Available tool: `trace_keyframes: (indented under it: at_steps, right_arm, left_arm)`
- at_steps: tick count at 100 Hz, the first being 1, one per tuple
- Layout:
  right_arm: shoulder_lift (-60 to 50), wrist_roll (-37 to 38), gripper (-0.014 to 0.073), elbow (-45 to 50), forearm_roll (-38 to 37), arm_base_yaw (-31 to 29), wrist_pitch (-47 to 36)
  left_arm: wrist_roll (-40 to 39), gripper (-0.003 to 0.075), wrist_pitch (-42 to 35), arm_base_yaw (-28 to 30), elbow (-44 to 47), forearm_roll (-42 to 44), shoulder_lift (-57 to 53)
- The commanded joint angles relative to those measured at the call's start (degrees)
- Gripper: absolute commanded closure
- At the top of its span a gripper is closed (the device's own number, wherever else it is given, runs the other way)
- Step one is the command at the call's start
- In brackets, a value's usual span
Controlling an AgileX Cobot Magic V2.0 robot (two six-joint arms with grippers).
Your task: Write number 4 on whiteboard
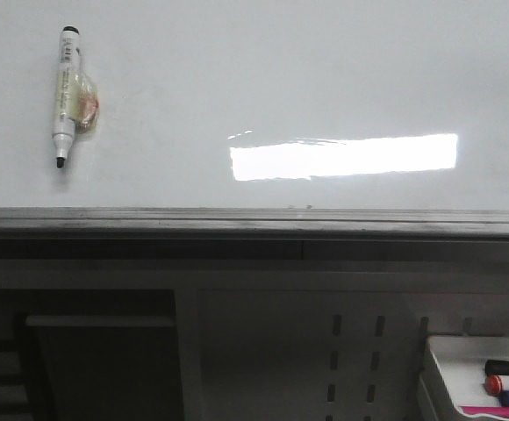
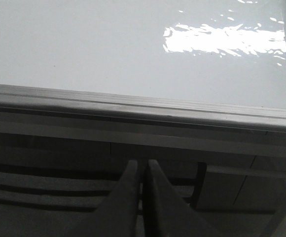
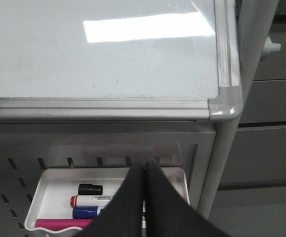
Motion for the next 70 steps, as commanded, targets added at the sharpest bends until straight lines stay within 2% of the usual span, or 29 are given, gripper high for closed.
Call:
trace_keyframes:
  at_steps: [1, 25, 35, 70]
  right_arm:
    - [-1.0, -0.2, 0.0658, 1.2, 0.1, -0.3, -1.2]
    - [-1.0, -0.2, 0.0658, 1.2, 0.1, -0.3, -1.2]
    - [-1.0, -0.2, 0.0658, 1.2, 0.1, -0.3, -1.2]
    - [-1.0, -0.2, 0.0658, 1.2, 0.1, -0.3, -1.2]
  left_arm:
    - [-0.1, 0.0741, -2.6, 0.1, 2.0, -0.3, -1.4]
    - [-0.1, 0.0741, -2.6, 0.1, 2.0, -0.2, -1.4]
    - [-0.1, 0.0741, -3.1, 0.1, 2.0, 3.3, -1.4]
    - [-0.1, 0.0741, -3.2, 0.1, 2.0, 3.3, -1.4]
